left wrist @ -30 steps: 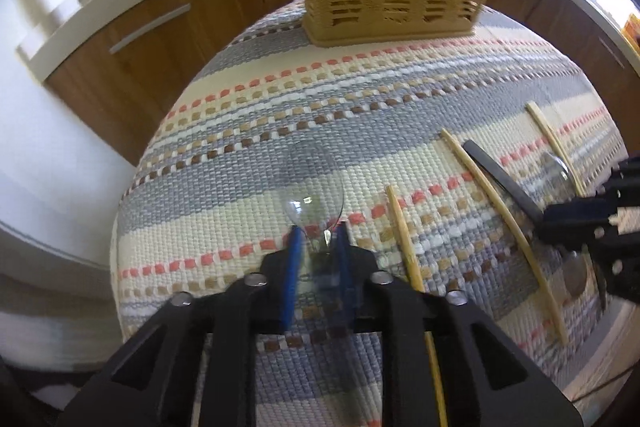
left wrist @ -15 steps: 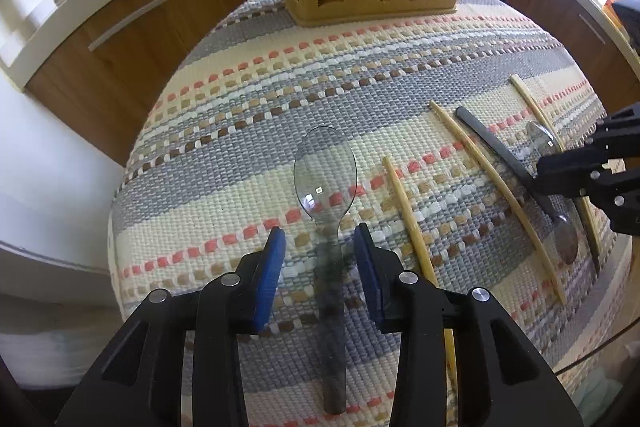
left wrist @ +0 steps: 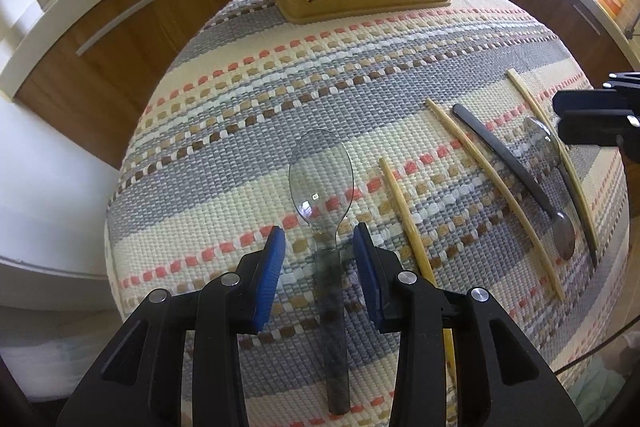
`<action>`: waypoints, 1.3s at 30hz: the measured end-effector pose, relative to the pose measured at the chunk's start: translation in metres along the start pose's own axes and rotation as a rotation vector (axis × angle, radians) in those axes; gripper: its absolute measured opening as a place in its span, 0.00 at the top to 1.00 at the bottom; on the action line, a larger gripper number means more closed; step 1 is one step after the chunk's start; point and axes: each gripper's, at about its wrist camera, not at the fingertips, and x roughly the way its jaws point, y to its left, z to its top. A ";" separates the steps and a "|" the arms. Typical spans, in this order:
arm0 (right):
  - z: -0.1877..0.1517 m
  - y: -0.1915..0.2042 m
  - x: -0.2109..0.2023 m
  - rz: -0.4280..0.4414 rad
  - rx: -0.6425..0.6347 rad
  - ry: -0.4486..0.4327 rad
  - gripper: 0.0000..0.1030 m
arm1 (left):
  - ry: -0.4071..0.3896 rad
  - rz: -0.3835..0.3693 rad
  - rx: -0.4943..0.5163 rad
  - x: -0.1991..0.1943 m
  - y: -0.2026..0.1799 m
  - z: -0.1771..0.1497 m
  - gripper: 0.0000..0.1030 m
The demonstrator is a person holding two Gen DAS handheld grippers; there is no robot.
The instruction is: Organize utensils
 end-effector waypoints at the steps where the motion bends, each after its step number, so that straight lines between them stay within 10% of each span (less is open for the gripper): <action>1: -0.001 -0.001 0.001 -0.002 -0.008 0.010 0.49 | 0.001 0.000 -0.001 0.000 0.000 0.000 0.67; 6: -0.004 0.005 0.021 -0.128 -0.054 0.093 0.49 | -0.003 -0.001 0.000 -0.001 -0.001 -0.002 0.67; 14: 0.004 0.002 0.064 -0.129 -0.052 0.235 0.75 | 0.020 0.011 0.019 0.003 -0.012 0.002 0.69; 20: 0.002 0.023 0.072 -0.157 -0.125 0.242 0.91 | -0.004 0.044 0.043 0.001 -0.026 0.002 0.90; 26: 0.006 0.021 0.011 -0.068 -0.123 0.053 0.91 | -0.184 -0.073 -0.057 -0.048 -0.014 0.013 0.91; 39: 0.066 0.005 -0.170 -0.017 -0.089 -0.646 0.91 | -0.788 -0.106 -0.133 -0.202 -0.015 0.096 0.90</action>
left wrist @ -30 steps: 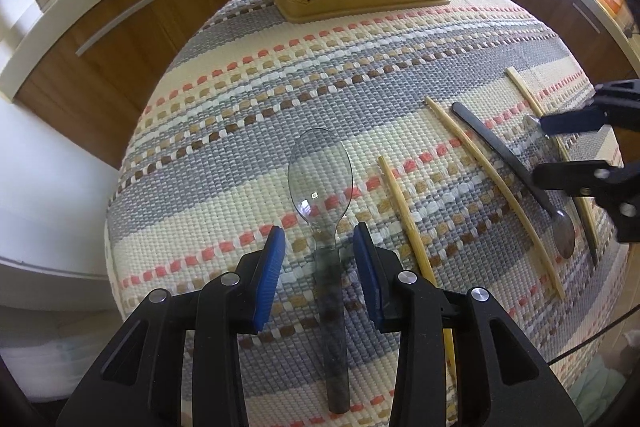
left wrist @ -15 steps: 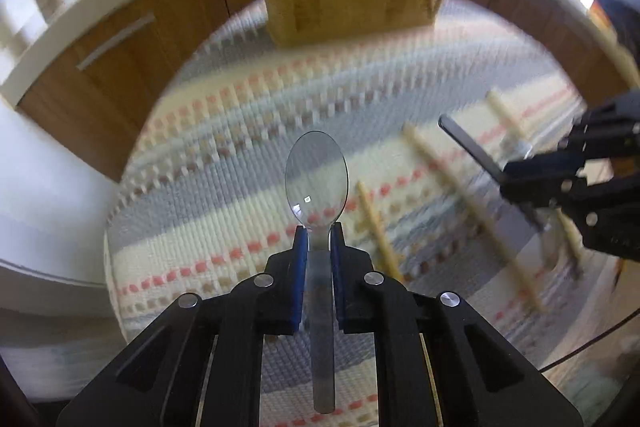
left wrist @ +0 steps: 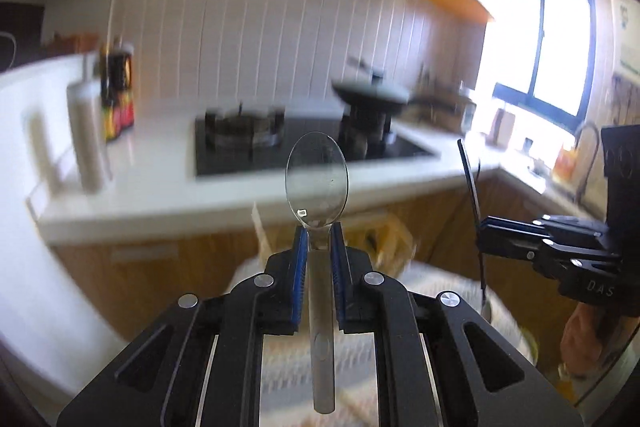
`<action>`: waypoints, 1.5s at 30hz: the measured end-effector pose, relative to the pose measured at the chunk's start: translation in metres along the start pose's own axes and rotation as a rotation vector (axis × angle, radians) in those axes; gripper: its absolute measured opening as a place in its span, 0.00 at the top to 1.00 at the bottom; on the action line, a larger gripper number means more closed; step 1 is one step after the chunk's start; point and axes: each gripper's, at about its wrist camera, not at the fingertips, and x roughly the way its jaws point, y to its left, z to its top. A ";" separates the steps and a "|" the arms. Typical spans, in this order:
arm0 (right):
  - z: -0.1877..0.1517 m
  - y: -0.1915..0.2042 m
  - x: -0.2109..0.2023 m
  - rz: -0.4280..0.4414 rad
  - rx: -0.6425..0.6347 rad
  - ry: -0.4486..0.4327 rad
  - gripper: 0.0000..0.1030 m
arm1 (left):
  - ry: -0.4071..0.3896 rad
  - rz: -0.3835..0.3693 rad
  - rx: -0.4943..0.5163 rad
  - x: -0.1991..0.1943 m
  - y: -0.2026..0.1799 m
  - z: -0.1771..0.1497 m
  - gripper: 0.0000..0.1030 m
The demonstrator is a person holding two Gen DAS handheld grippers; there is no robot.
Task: Organize utensils
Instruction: 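Lift both spoons and carry them over the yellow basket, then open both grippers to drop the spoons into the basket, then grasp a wooden chopstick with the left gripper while the right gripper grasps another chopstick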
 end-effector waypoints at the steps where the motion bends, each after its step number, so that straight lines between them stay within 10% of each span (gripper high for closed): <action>1: 0.008 -0.005 0.001 -0.006 0.010 -0.035 0.91 | -0.031 -0.007 -0.005 0.002 -0.003 0.005 0.90; 5: 0.025 -0.018 -0.003 -0.077 -0.006 -0.228 0.91 | -0.153 0.005 -0.021 0.016 -0.007 0.017 0.90; 13: 0.022 -0.058 0.047 -0.269 0.014 -0.325 0.91 | -0.327 0.092 -0.112 0.051 0.006 0.010 0.90; 30: -0.007 -0.094 0.105 -0.273 0.052 -0.271 0.90 | -0.268 0.138 -0.090 0.108 0.021 -0.022 0.89; 36: -0.017 -0.093 0.084 -0.213 0.076 -0.209 0.58 | -0.219 0.082 -0.120 0.087 0.027 -0.025 0.55; 45: -0.028 -0.067 0.007 -0.179 0.079 -0.106 0.57 | -0.056 0.027 -0.143 0.013 0.019 -0.010 0.38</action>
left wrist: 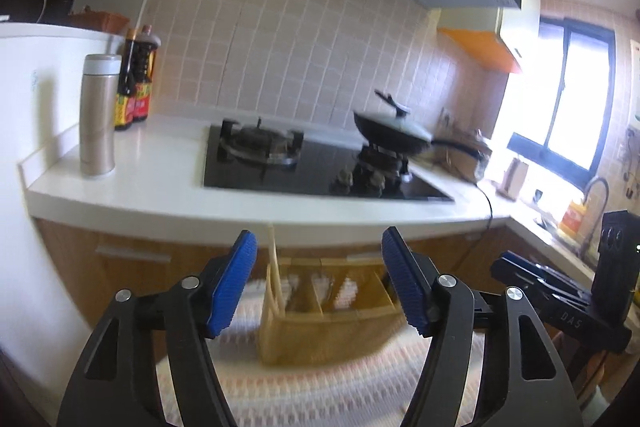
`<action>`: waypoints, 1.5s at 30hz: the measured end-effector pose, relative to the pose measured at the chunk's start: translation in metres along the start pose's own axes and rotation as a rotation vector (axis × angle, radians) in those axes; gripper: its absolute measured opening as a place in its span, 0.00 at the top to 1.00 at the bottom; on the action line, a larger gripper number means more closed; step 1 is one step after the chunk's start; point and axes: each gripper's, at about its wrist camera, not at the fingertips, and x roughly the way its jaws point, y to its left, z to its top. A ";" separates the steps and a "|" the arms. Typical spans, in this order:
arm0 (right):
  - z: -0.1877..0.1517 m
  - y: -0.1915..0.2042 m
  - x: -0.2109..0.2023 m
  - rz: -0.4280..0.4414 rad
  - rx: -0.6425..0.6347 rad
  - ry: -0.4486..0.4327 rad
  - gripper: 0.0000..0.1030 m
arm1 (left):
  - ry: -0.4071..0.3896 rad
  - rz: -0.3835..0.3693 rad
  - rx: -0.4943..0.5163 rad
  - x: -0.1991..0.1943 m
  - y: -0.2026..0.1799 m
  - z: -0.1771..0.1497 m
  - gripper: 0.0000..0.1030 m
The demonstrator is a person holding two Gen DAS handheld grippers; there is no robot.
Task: Organize utensils
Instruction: 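Grasp a wooden chopstick with the left gripper while the right gripper grasps another chopstick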
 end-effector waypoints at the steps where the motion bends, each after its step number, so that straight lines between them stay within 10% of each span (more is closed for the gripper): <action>1: -0.001 0.002 -0.008 0.004 -0.001 0.009 0.57 | 0.012 0.001 0.003 -0.009 -0.002 0.001 0.38; 13: -0.045 0.016 -0.094 0.047 0.022 0.245 0.57 | 0.257 0.050 0.069 -0.088 -0.020 -0.039 0.36; 28: -0.167 0.010 -0.038 0.041 0.143 0.583 0.57 | 0.641 0.096 0.043 -0.019 0.014 -0.198 0.41; 45: -0.204 0.091 0.046 0.122 0.001 0.738 0.73 | 0.692 0.224 0.212 0.016 -0.004 -0.233 0.93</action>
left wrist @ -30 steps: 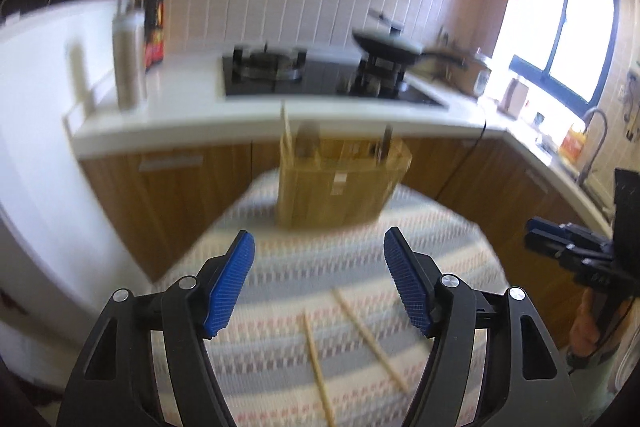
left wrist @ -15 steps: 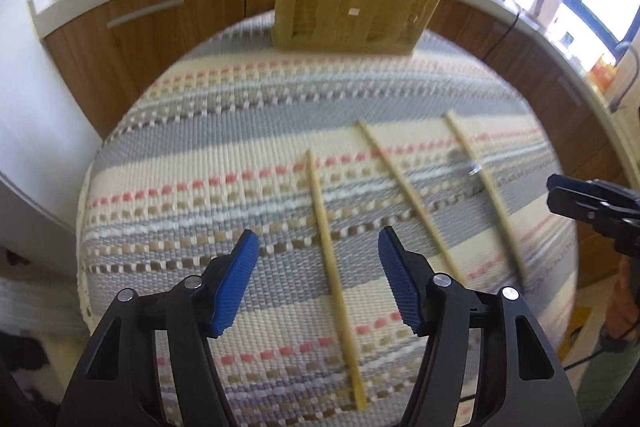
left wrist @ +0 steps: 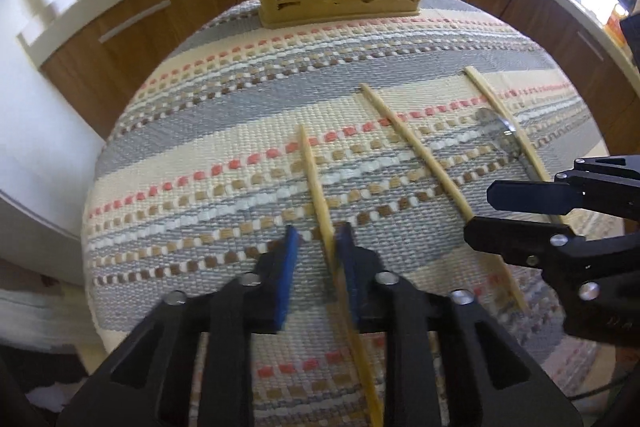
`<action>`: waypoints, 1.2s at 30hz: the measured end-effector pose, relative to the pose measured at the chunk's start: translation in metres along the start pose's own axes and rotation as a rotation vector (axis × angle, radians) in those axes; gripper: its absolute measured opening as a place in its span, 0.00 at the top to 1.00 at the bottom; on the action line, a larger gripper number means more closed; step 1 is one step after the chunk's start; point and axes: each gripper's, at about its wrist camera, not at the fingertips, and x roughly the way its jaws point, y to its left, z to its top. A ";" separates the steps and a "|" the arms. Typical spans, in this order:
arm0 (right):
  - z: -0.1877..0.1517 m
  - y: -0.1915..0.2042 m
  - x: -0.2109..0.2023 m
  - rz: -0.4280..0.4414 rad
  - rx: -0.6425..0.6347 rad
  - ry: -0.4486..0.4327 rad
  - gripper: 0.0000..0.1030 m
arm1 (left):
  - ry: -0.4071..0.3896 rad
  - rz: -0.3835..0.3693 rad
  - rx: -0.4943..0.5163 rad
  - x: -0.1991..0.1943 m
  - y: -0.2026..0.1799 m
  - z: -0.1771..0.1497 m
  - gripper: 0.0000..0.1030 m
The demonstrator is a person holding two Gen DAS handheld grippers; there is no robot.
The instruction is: Organize utensils
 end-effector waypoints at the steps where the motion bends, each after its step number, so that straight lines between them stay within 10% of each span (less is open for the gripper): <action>1: -0.001 0.005 0.001 -0.017 -0.012 0.002 0.75 | -0.003 0.000 -0.008 0.000 0.002 0.001 0.94; 7: -0.008 0.026 0.015 -0.162 -0.100 -0.003 0.95 | -0.051 -0.097 -0.101 -0.008 0.026 -0.004 0.96; 21: -0.024 -0.020 -0.018 -0.185 0.022 -0.020 0.96 | -0.047 -0.126 -0.149 -0.013 0.056 0.000 0.95; 36: 0.009 -0.036 -0.014 0.046 0.067 0.003 0.93 | 0.068 -0.167 -0.088 0.001 0.059 0.014 0.79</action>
